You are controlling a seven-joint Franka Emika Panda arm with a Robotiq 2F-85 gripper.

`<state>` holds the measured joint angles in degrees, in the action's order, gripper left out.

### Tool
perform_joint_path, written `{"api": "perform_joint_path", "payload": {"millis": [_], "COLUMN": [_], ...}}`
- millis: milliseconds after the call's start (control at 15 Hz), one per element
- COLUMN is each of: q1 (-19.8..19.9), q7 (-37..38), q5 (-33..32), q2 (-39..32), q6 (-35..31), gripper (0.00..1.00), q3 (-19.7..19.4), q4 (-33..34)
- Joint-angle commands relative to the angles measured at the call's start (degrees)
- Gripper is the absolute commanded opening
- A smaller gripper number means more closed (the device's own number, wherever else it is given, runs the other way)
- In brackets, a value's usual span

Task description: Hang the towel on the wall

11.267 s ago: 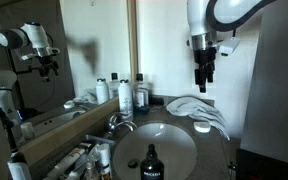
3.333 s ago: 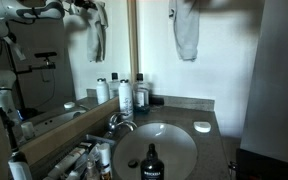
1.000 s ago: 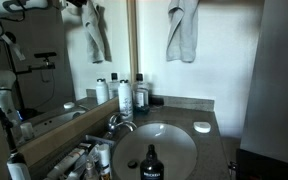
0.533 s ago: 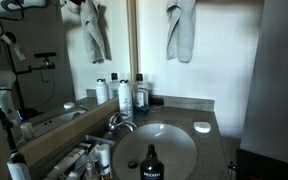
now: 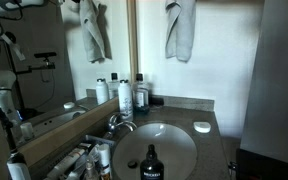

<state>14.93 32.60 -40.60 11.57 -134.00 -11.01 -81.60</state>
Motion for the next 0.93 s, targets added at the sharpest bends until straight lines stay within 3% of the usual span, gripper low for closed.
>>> {"api": "perform_joint_path", "payload": {"millis": [0, 867], "q1": [-0.32, -0.87], "q7": [-1.6, -1.22], "q5": [-0.78, -6.26], "q2": [0.84, 2.97], "q6": [2.3, -4.01], "gripper": [1.0, 1.0], "q3": [0.91, 3.4], "q4": [0.95, -0.13]}}
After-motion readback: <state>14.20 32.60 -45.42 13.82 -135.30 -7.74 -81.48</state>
